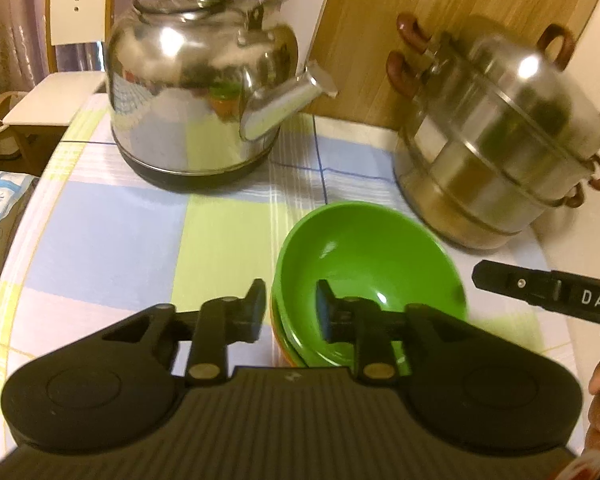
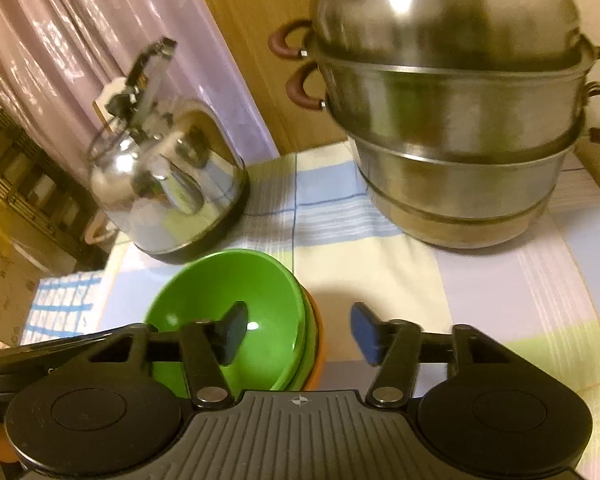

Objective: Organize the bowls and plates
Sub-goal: 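Lower the small green bowl into the stack and open the right gripper, then move the right gripper to the rim of the bowl stack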

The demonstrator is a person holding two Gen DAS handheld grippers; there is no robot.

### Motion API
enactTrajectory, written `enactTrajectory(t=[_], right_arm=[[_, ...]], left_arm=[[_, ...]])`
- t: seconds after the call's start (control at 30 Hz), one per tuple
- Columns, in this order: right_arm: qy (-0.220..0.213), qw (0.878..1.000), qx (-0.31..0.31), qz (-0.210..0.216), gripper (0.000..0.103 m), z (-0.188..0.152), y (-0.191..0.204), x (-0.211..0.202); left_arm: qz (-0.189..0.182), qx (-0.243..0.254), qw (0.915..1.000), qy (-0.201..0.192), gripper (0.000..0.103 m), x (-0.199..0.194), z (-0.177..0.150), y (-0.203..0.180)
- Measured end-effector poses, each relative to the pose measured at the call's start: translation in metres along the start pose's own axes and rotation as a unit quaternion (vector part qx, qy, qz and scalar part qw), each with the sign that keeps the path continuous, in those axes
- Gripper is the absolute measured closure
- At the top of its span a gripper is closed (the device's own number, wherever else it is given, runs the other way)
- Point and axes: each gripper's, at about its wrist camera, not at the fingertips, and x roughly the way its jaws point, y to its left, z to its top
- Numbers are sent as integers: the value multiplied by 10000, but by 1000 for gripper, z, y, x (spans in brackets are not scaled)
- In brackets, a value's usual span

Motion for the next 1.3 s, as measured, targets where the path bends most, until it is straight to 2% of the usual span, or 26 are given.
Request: enactTrajectory(t=[0.03, 0.17, 0.23, 0.4, 0.5, 0.67, 0.8, 1.03, 1.3], right_arm=[[-23, 10000, -8, 12, 45, -3, 1, -7], [-109, 9999, -50, 46, 44, -22, 8, -38], [-174, 9998, -75, 9, 43, -34, 11, -53], [-237, 9995, -119, -188, 42, -78, 16, -91], [-216, 9991, -180, -322, 41, -106, 19, -112], [-188, 9976, -433, -507, 40, -147, 29, -144], [-188, 9973, -446, -544, 38, -179, 31, -168], [-277, 9974, -306, -597, 37, -224, 28, -205], [-285, 9964, -306, -736, 37, -257, 20, -230]], left_arm=[[8, -17, 10000, -47, 64, -7, -2, 1], [-34, -49, 9997, -254, 51, -43, -20, 2], [-27, -12, 9995, -327, 34, -60, -32, 0], [162, 255, 9981, -541, 15, -104, -70, -7], [313, 405, 9968, -618, 9, -127, -96, -15], [622, 651, 9929, -782, 5, -164, -143, -30], [727, 706, 9910, -878, 4, -188, -174, -37], [622, 776, 9912, -870, 4, -214, -226, -51], [510, 772, 9929, -748, 4, -228, -272, -61]])
